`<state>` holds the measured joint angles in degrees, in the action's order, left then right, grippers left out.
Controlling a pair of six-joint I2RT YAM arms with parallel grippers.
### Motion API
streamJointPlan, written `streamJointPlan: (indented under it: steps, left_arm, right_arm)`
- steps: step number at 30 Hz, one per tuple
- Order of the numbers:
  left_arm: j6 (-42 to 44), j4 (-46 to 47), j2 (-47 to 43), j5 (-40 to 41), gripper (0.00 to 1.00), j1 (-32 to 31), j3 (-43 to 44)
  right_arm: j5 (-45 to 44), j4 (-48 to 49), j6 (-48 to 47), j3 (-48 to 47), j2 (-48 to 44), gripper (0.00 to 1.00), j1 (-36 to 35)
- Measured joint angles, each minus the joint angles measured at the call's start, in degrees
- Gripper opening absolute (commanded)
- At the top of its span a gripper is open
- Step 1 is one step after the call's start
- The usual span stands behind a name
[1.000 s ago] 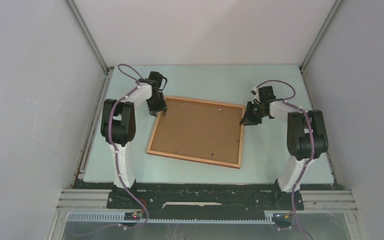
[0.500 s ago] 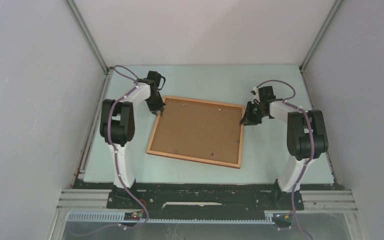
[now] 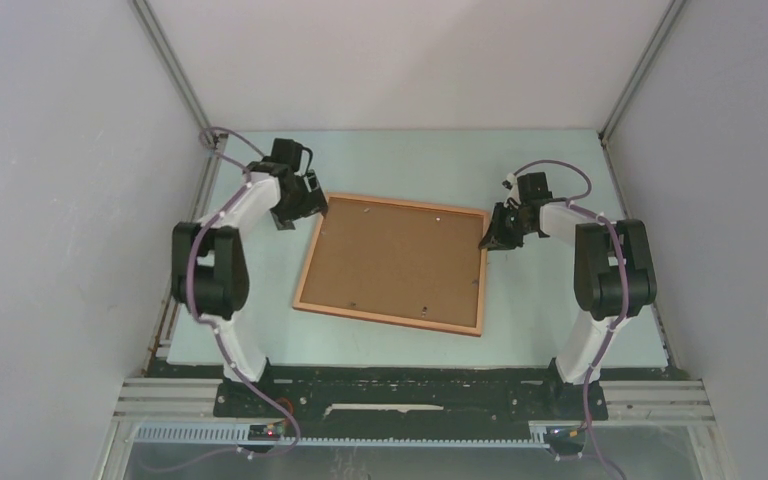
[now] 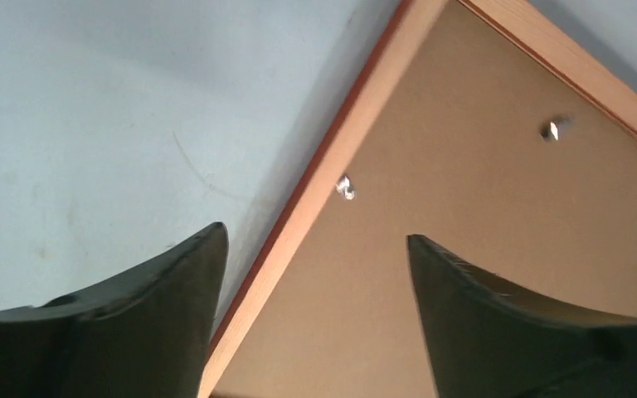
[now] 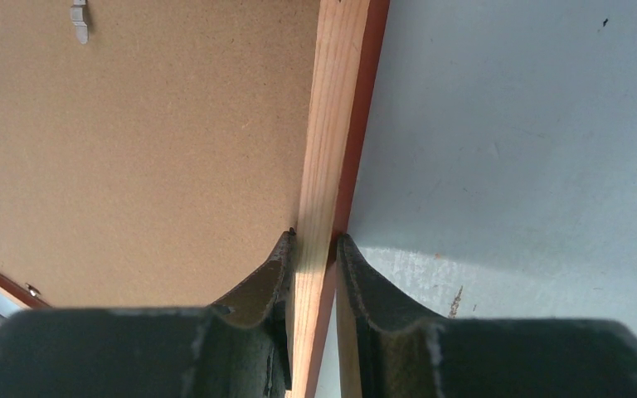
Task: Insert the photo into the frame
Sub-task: Install the photo frame at the center of the board, then adjust the photo frame at the center of the board.
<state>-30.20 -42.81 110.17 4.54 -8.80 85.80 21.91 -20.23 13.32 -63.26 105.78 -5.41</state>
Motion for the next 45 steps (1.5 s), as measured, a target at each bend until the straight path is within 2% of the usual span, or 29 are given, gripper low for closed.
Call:
streamJointPlan:
  steps: [1, 2, 7, 11, 14, 18, 22, 24, 27, 34, 37, 40, 45]
  left_arm:
    - [0.15, 0.66, -2.47, -0.5, 0.98, 0.07, -1.64]
    - [-0.02, 1.66, -6.49, -1.33, 1.0, 0.09, -4.66]
    - [-2.16, 4.66, -24.24, -6.91, 1.0, -0.57, -19.26]
    - [-7.28, 6.45, -35.52, -10.51, 0.95, -3.48, -32.28]
    - [-14.84, 7.43, -43.56, -12.41, 0.95, -7.15, -42.84]
    - [-29.9, 9.01, -56.96, -12.2, 0.96, -13.0, -56.02]
    - [-42.75, 11.43, -65.85, -8.96, 0.96, -18.16, -61.27]
    - [-47.52, 13.79, -66.12, -7.98, 0.94, -18.6, -62.07]
    - [-52.06, 18.36, -61.9, -7.56, 0.92, -18.62, -62.58]
    - [-54.42, 24.48, -50.82, -5.16, 0.89, -18.67, -62.42]
    - [-54.03, 25.05, -46.95, -4.31, 0.83, -18.18, -61.29]
    - [-51.95, 24.52, -41.38, -4.26, 0.83, -17.07, -57.33]
    - [-41.97, 21.03, -29.16, -4.44, 0.83, -14.62, -45.62]
  right_arm:
    - [0.17, 0.11, 0.04, 0.07, 0.0, 0.1, 0.15]
    - [0.48, 0.37, 0.11, 0.24, 0.0, 0.1, 0.39]
    - [2.1, 1.64, 0.9, 1.09, 0.0, 0.1, 1.14]
    - [2.54, 2.58, 1.22, 1.77, -0.24, 0.1, 1.27]
    - [2.23, 3.37, 1.64, 2.45, -0.68, 0.1, 1.27]
    - [0.79, 4.15, 2.25, 3.58, -1.77, 0.1, 1.2]
    - [-0.55, 4.31, 2.95, 5.11, -3.19, 0.1, 1.16]
    - [-1.33, 4.28, 3.5, 5.77, -3.85, 0.1, 1.11]
    - [-2.84, 4.37, 4.13, 7.3, -5.4, 0.1, 0.9]
    - [-6.34, 5.27, 5.53, 14.4, -11.91, 0.11, 0.76]
    - [-7.67, 5.2, 6.03, 17.18, -14.8, 0.11, 0.59]
    - [-9.09, 4.92, 6.32, 18.58, -16.55, 0.11, 0.35]
    - [-10.51, 4.92, 6.84, 18.75, -16.98, 0.11, 0.02]
